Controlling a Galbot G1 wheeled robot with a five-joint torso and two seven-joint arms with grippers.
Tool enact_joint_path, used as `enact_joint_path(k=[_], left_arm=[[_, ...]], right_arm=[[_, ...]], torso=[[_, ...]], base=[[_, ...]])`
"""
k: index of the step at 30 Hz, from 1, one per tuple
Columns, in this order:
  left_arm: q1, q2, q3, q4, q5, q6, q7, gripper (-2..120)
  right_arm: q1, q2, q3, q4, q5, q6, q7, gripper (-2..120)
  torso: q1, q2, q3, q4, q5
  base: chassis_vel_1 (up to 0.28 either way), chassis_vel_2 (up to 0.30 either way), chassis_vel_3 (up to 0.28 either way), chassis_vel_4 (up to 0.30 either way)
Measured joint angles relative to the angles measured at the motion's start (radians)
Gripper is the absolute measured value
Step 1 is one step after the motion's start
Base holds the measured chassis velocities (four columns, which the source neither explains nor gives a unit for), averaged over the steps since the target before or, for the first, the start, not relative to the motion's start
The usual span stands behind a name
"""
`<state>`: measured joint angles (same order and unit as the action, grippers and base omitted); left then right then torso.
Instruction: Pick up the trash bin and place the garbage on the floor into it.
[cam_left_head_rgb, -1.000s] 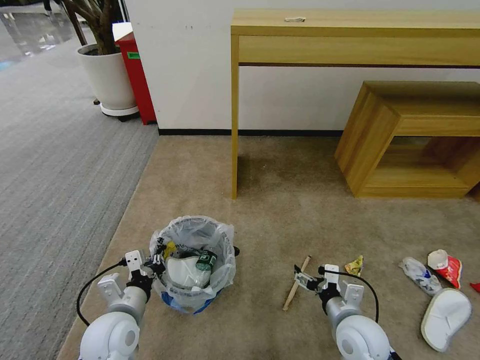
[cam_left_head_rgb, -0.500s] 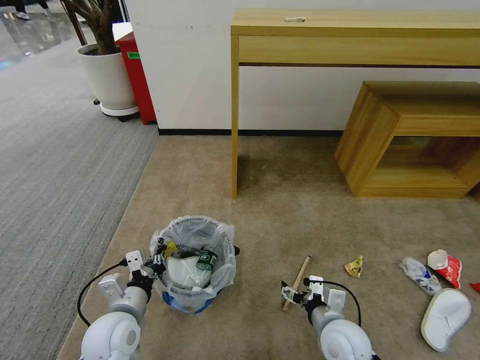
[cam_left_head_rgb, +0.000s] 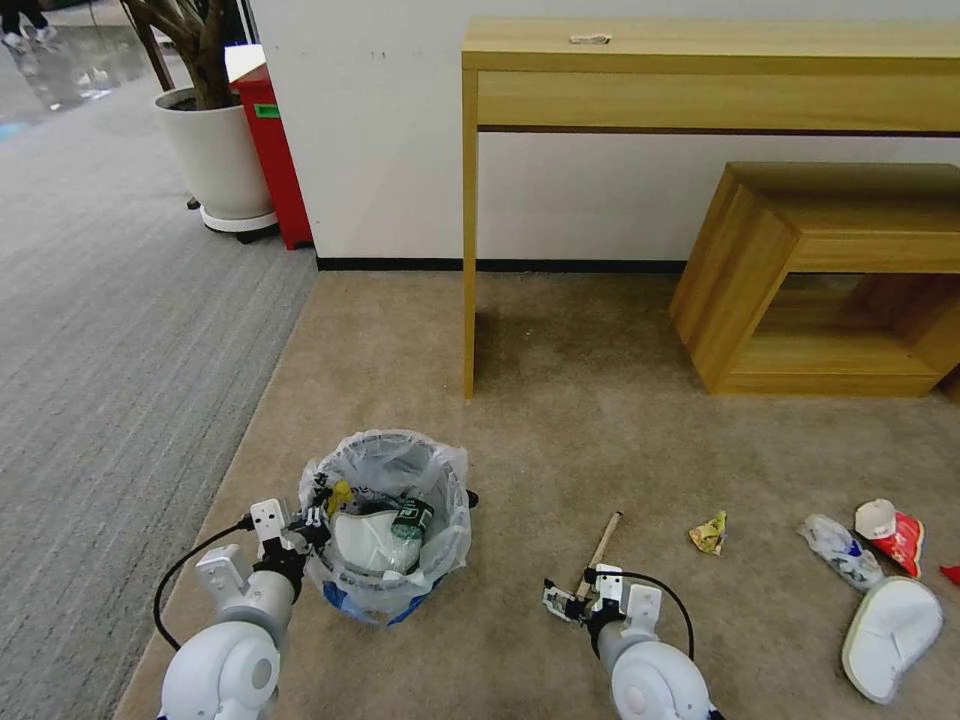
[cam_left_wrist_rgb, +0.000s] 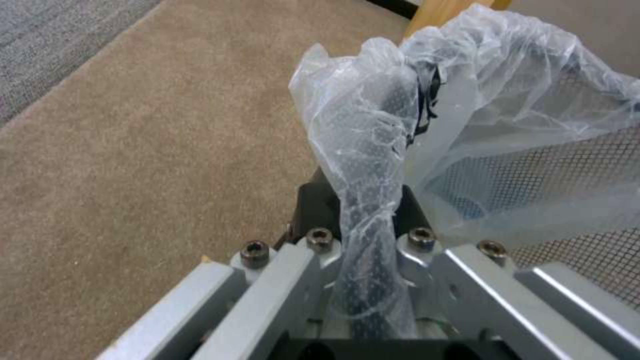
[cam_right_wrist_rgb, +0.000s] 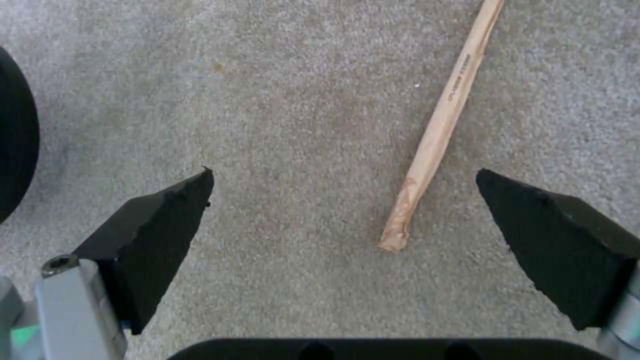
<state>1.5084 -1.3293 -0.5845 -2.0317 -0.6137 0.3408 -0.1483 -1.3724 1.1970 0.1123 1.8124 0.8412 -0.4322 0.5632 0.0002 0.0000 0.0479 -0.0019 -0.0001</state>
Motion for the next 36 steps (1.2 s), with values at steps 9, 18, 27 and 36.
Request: enact_joint_path(k=[9, 18, 27, 36], left_arm=[[0.0, 0.002, 0.0, -0.004, -0.002, 0.0, 0.0, 3], [0.002, -0.001, -0.003, -0.007, -0.005, -0.002, 0.0, 3], [0.003, 0.002, -0.003, -0.007, -0.007, -0.005, 0.0, 3], [0.006, 0.012, -0.005, -0.011, -0.013, -0.006, 0.001, 3]], right_arm=[[0.024, 0.033, 0.006, -0.062, -0.014, 0.002, -0.008, 100], [0.036, 0.066, 0.023, -0.104, -0.038, 0.011, -0.024, 100], [0.048, 0.09, 0.041, -0.154, -0.07, 0.018, -0.041, 100], [0.063, 0.107, 0.049, -0.205, -0.091, 0.024, -0.052, 100]], torso=[[0.0, 0.0, 0.0, 0.0, 0.0], [0.0, 0.0, 0.0, 0.0, 0.0001], [0.0, 0.0, 0.0, 0.0, 0.0001], [0.0, 0.0, 0.0, 0.0, 0.0]], base=[[0.0, 0.0, 0.0, 0.0], [0.0, 0.0, 0.0, 0.0], [0.0, 0.0, 0.0, 0.0], [0.0, 0.0, 0.0, 0.0]])
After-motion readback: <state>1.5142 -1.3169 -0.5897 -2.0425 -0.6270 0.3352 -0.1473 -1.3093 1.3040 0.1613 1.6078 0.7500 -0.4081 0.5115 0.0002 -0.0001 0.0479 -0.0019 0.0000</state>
